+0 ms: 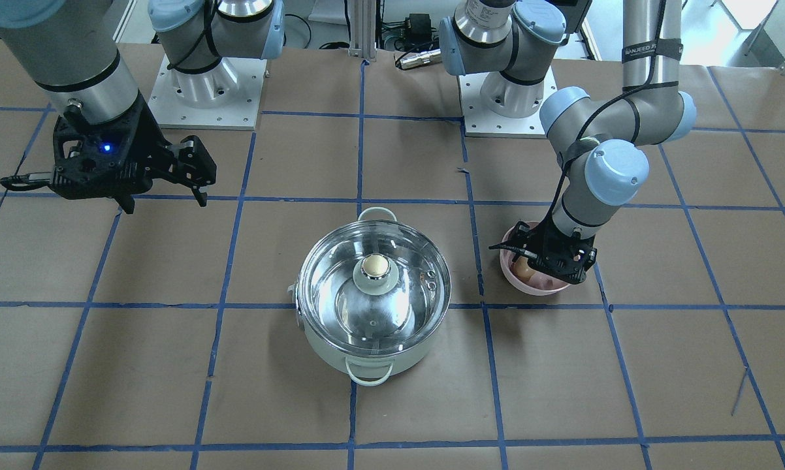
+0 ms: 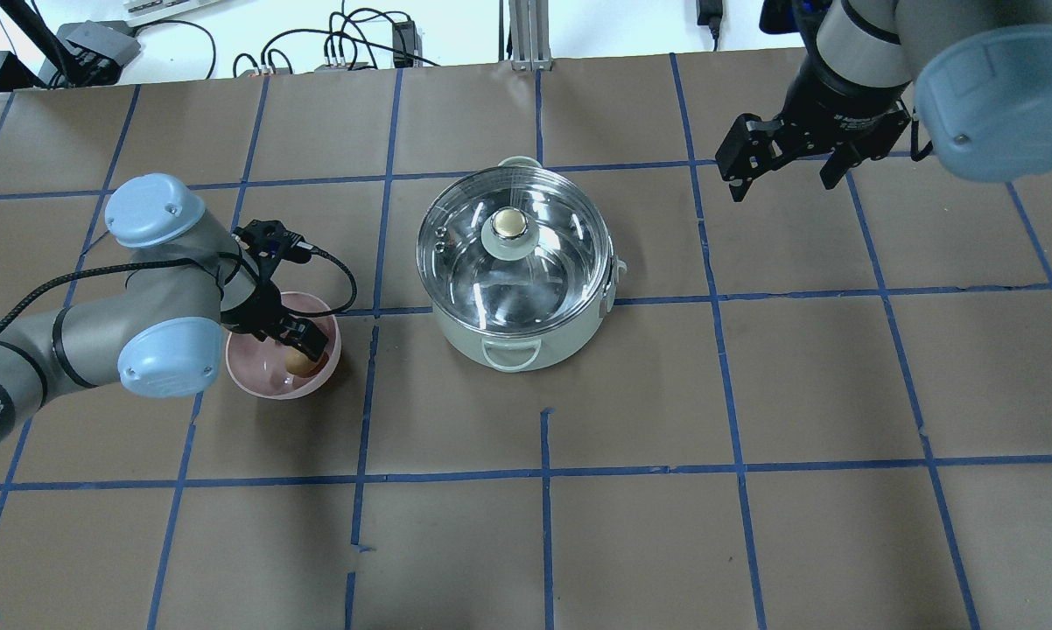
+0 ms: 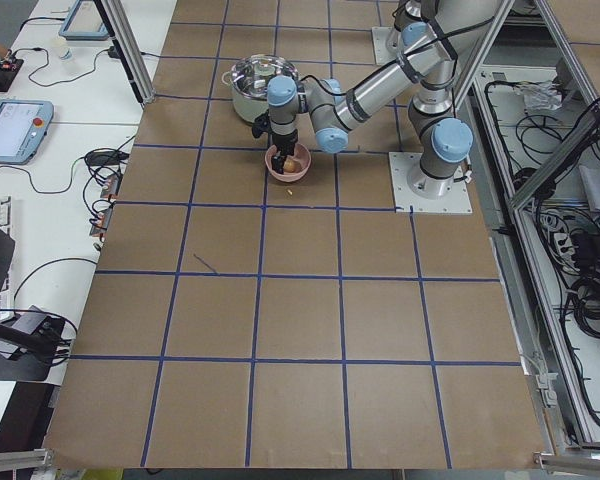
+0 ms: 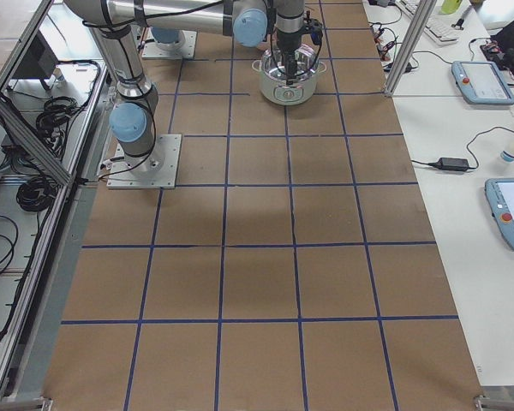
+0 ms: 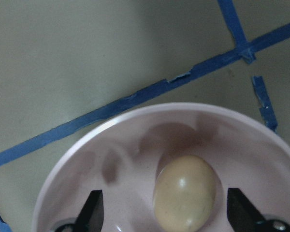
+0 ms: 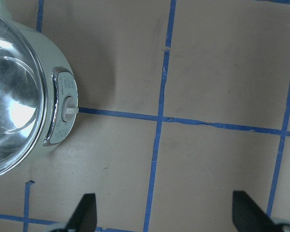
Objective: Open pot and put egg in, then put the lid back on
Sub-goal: 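Lower the left gripper into the bowl and close on the egg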
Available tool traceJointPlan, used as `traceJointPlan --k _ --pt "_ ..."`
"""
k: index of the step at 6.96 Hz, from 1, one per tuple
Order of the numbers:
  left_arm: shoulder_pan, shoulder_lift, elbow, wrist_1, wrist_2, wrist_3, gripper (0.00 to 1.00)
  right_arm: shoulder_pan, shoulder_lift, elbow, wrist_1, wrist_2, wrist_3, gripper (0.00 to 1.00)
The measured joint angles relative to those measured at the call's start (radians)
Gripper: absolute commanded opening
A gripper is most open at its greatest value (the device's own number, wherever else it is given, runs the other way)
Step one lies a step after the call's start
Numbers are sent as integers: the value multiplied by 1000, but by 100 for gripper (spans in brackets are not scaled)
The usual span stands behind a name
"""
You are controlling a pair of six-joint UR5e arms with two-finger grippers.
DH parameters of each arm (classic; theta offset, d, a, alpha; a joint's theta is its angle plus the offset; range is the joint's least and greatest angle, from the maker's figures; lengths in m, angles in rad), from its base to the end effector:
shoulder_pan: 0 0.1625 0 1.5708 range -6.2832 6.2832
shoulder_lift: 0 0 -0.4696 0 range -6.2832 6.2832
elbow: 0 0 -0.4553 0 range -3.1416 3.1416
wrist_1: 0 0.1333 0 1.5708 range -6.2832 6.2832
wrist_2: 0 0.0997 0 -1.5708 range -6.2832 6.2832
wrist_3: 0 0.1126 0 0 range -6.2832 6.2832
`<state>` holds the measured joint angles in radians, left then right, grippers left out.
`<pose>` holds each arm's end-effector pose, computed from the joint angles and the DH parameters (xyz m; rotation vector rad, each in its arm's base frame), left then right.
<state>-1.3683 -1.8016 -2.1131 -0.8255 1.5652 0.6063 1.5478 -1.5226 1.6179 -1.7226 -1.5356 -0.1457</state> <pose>-0.0246 -0.5459 0.1864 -0.6266 -3.0618 -0.0365 0.1238 -0.5848 0.4815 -0.1922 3.1040 -0.0922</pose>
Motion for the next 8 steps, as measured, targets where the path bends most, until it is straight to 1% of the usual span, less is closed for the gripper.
traceJointPlan --k 4,6,7,8 --pt "0 -6 -1 4 0 40 92 0 0 0 0 0 0 100" --pt "0 -23 -1 11 6 71 90 0 0 0 0 0 0 100" --pt "0 -27 0 12 6 75 81 0 1 0 0 0 0 100" --pt "0 -31 0 12 6 77 68 0 1 1 0 0 0 100"
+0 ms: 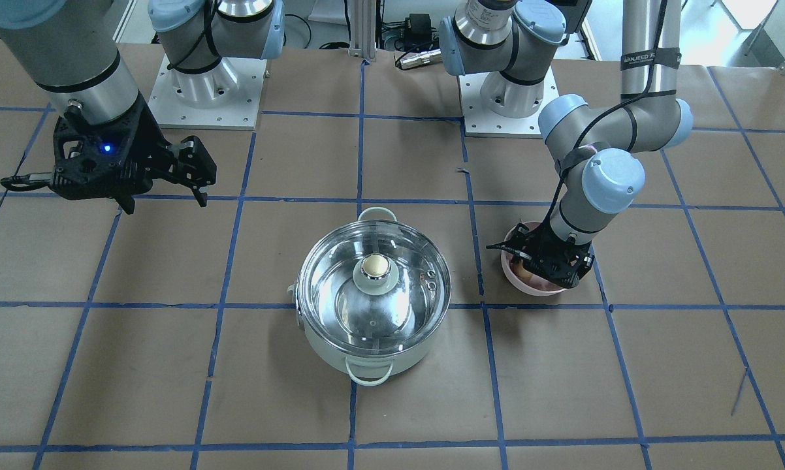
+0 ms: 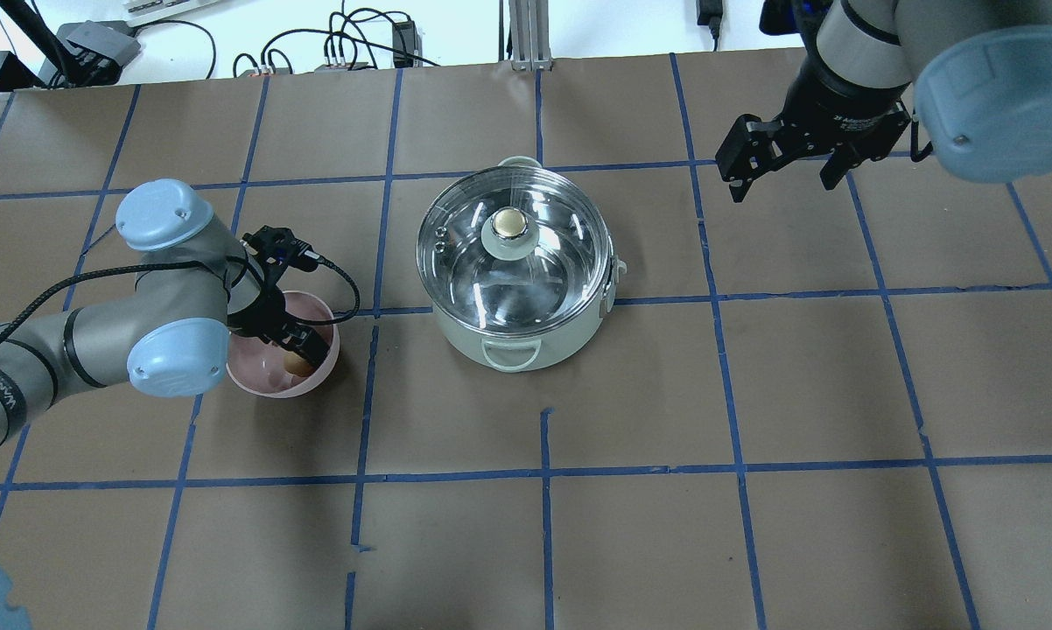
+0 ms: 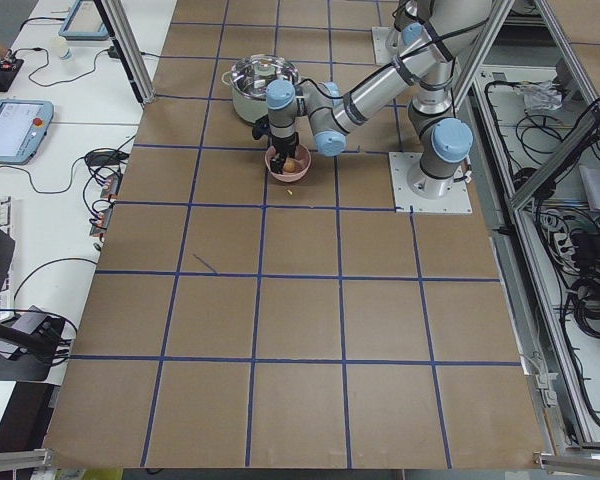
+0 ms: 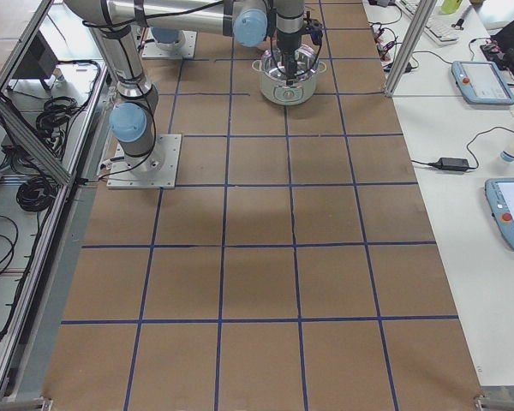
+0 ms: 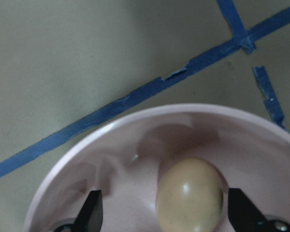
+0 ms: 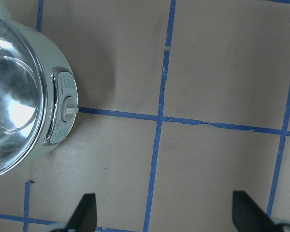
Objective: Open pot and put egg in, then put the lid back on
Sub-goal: 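Lower the left gripper into the bowl and close on the egg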
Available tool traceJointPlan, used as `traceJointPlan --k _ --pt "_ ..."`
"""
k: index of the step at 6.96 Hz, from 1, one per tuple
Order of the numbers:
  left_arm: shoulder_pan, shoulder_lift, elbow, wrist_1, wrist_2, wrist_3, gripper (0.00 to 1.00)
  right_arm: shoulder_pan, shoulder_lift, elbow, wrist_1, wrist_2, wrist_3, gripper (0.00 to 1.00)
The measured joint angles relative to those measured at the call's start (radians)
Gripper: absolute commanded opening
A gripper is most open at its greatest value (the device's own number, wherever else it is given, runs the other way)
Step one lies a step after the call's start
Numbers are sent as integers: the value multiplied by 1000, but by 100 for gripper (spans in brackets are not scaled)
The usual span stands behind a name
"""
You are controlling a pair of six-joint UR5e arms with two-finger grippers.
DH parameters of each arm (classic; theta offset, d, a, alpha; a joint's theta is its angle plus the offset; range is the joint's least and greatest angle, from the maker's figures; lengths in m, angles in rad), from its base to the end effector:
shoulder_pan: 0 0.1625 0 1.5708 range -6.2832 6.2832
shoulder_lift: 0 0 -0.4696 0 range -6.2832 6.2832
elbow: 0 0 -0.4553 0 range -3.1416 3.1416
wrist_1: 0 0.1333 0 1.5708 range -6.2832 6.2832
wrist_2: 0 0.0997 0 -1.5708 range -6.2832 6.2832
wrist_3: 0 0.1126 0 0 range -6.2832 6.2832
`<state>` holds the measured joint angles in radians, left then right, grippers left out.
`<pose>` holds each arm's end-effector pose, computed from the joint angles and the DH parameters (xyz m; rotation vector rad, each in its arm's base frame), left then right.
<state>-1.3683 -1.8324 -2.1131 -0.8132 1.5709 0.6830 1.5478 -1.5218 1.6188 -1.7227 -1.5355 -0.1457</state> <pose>-0.0236 -0.5477 0.1712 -0.7427 -3.0315 -0.0654 0.1239 -0.5849 0.4806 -0.1922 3.1038 -0.0897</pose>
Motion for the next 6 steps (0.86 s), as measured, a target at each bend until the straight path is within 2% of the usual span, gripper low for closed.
traceJointPlan --k 1,2,4,6 --pt "0 -2 0 0 -1 0 55 0 0 1 0 0 0 100" --pt "0 -3 1 0 -2 -1 53 0 -1 1 1 -1 0 100" --pt "0 -4 1 -1 -2 -4 31 0 -1 1 0 0 0 100" --pt "0 -3 1 0 -3 -6 27 0 -1 3 0 0 -2 100"
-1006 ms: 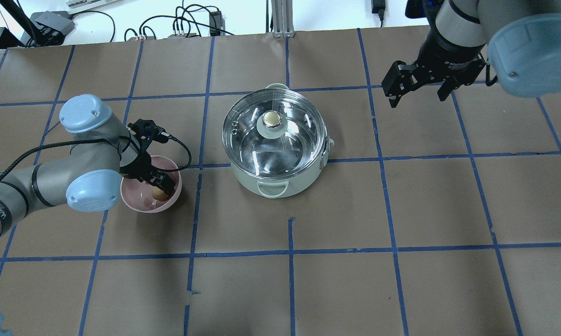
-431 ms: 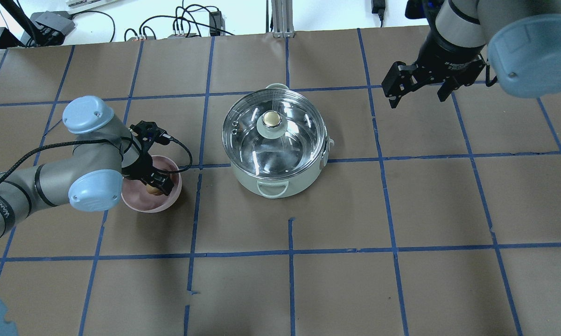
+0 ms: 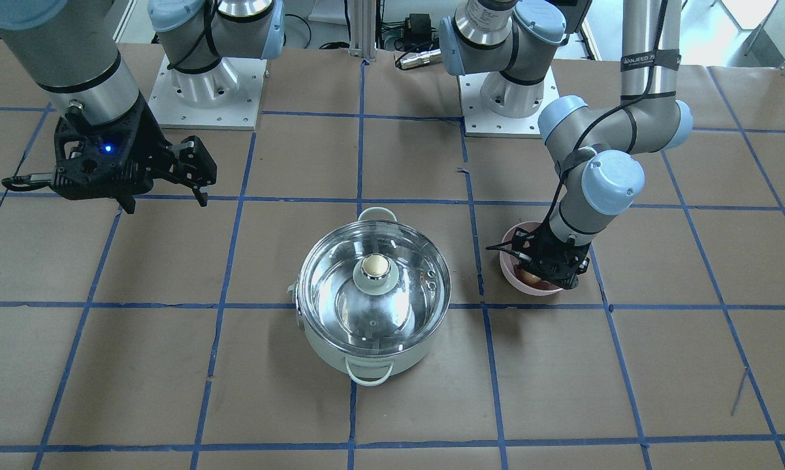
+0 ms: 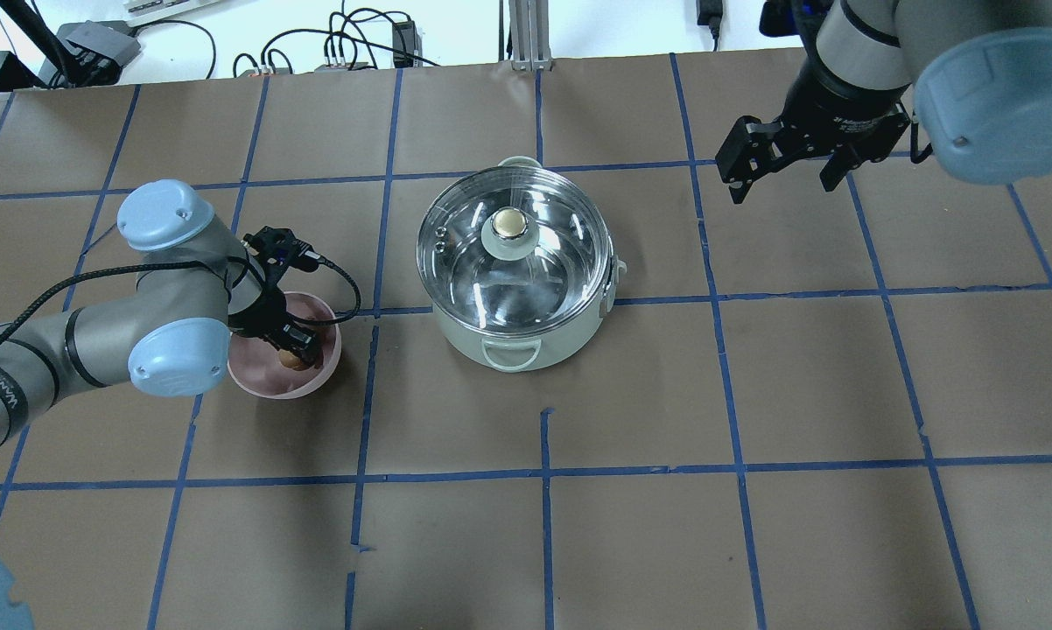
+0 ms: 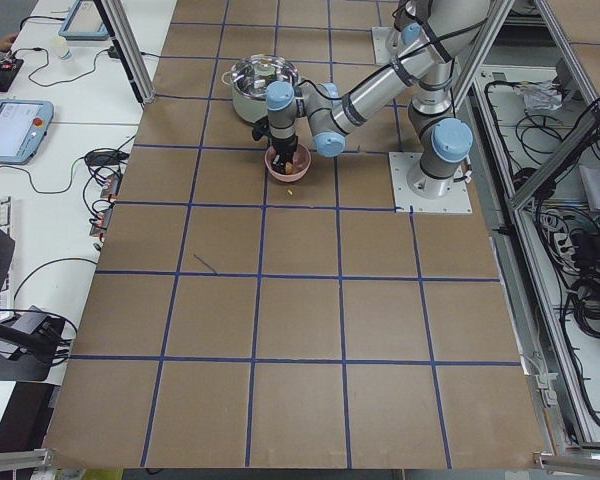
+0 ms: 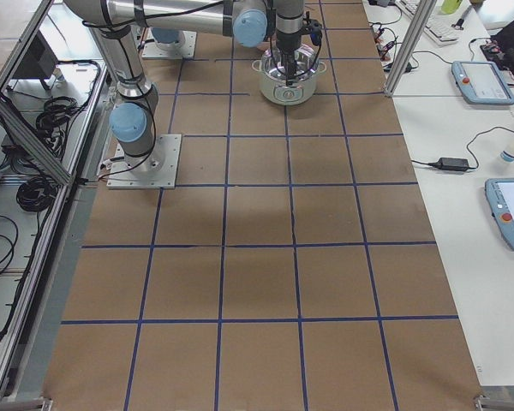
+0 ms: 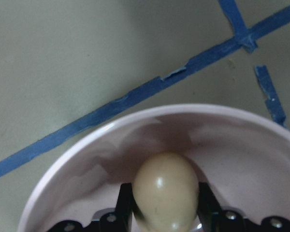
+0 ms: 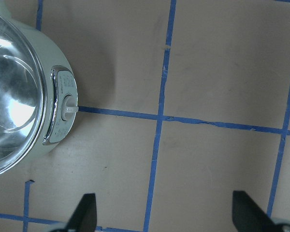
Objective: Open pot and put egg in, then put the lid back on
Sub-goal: 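Lift the egg out of the bowl with the left gripper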
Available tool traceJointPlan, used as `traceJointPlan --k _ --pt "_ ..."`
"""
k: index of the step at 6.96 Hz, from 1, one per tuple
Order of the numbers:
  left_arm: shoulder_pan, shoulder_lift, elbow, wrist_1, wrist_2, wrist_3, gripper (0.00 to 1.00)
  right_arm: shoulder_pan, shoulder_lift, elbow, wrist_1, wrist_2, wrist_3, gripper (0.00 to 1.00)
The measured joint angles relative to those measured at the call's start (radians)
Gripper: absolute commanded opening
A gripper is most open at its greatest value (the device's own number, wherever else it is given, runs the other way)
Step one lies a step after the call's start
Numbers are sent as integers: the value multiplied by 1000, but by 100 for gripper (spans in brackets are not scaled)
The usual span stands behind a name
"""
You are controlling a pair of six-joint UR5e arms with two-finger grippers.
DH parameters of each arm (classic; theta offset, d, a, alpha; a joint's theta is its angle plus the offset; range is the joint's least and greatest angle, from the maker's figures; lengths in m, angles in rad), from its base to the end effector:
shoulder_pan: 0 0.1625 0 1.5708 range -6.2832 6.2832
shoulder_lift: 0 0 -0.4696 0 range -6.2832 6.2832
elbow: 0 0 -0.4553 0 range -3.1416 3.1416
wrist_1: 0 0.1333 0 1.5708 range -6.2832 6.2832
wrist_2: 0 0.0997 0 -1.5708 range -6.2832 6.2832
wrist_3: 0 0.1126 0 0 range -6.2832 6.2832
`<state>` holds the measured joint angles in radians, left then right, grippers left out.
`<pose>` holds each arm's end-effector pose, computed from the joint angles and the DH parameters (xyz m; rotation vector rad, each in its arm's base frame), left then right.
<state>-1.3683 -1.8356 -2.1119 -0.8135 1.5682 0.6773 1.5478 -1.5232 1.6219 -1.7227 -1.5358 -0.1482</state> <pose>-0.0238 -0.5483 0.1699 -0.7331 -3.0304 -0.0669 0.1238 -0.5840 0.4796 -0.1960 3.1039 -0.0871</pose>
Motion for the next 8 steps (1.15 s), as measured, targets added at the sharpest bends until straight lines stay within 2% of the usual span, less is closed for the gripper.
traceJointPlan --k 8 --pt "0 20 58 -18 -40 1 25 -3 0 1 0 0 -20 100"
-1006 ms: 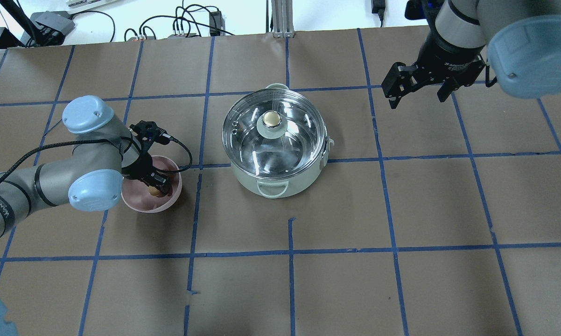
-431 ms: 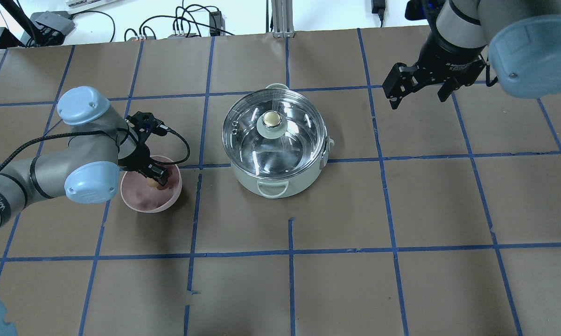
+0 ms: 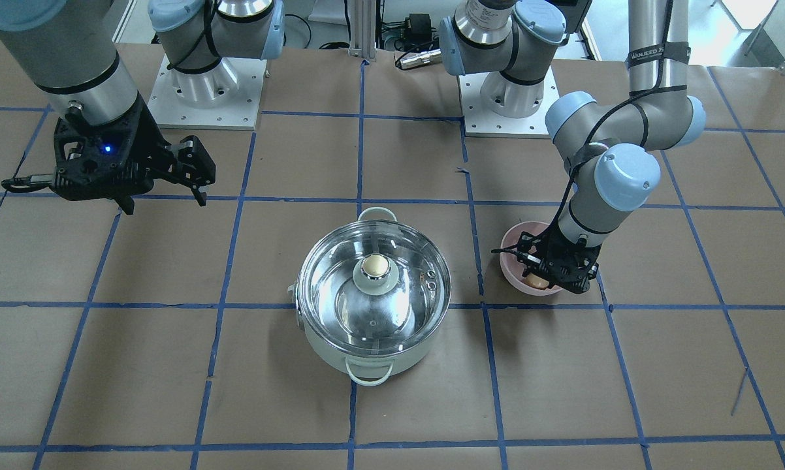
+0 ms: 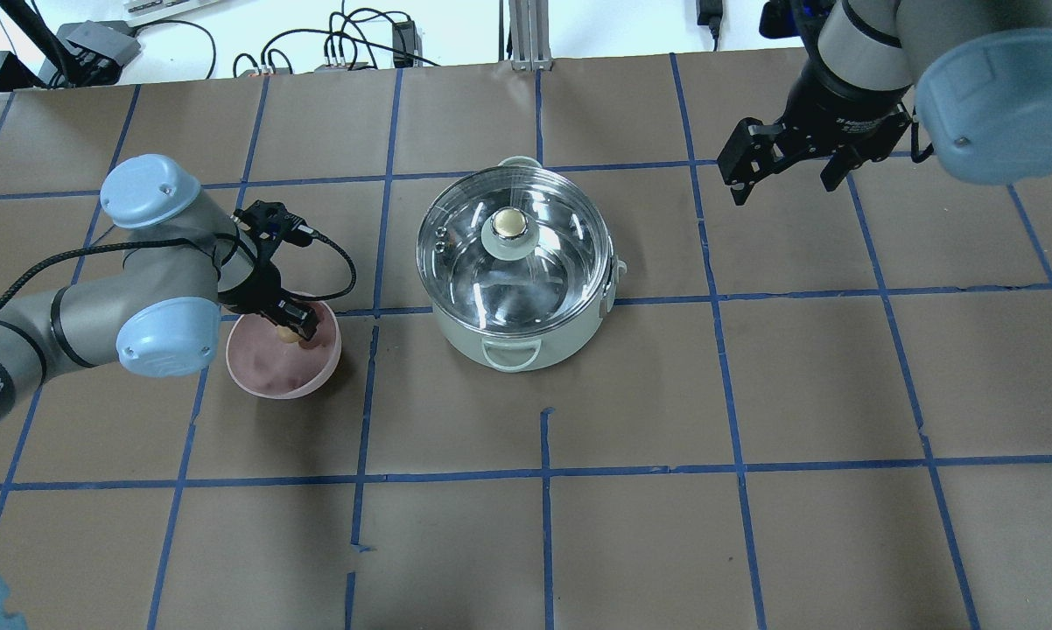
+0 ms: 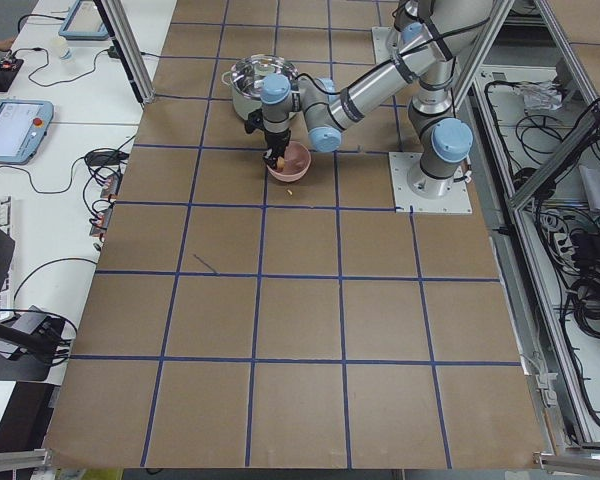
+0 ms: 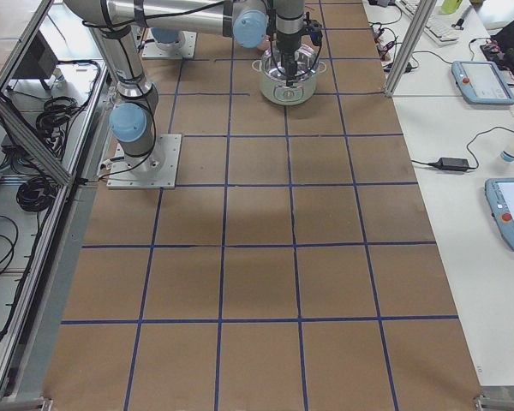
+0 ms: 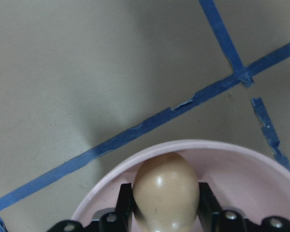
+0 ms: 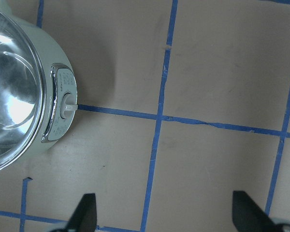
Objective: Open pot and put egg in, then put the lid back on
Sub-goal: 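Lift the egg out of the bowl with the left gripper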
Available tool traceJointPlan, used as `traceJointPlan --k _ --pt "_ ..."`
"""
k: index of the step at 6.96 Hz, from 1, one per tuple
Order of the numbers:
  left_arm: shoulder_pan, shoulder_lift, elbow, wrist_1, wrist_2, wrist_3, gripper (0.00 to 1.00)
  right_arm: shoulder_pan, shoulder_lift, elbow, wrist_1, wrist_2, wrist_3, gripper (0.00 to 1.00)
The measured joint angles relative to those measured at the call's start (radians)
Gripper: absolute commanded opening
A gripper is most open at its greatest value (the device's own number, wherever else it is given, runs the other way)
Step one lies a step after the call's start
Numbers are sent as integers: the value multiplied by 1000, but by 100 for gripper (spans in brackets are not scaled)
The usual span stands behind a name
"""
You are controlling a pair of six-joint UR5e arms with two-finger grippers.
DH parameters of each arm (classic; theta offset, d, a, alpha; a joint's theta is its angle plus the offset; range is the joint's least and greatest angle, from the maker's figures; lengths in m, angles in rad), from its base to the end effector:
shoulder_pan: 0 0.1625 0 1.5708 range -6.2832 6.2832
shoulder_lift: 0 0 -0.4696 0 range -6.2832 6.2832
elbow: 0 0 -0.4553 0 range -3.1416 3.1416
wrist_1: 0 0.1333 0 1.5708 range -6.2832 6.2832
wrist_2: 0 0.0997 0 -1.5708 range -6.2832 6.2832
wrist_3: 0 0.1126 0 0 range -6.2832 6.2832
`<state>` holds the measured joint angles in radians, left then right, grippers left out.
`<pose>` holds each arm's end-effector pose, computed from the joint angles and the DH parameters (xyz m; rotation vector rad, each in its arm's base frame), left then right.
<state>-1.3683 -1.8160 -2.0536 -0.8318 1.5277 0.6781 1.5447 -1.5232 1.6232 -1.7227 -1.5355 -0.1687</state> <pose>-0.0237 -0.5713 0.2037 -0.7323 -3.0195 0.0440 0.1221 -0.5842 0.4789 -0.2230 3.1023 -0.0857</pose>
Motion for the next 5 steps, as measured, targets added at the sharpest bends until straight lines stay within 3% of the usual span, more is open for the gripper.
traceJointPlan --k 2,5 --pt "-2 31 71 -98 -27 -28 25 0 0 0 0 0 0 100" --pt "-37 88 274 -397 -37 -157 25 0 0 0 0 0 0 100"
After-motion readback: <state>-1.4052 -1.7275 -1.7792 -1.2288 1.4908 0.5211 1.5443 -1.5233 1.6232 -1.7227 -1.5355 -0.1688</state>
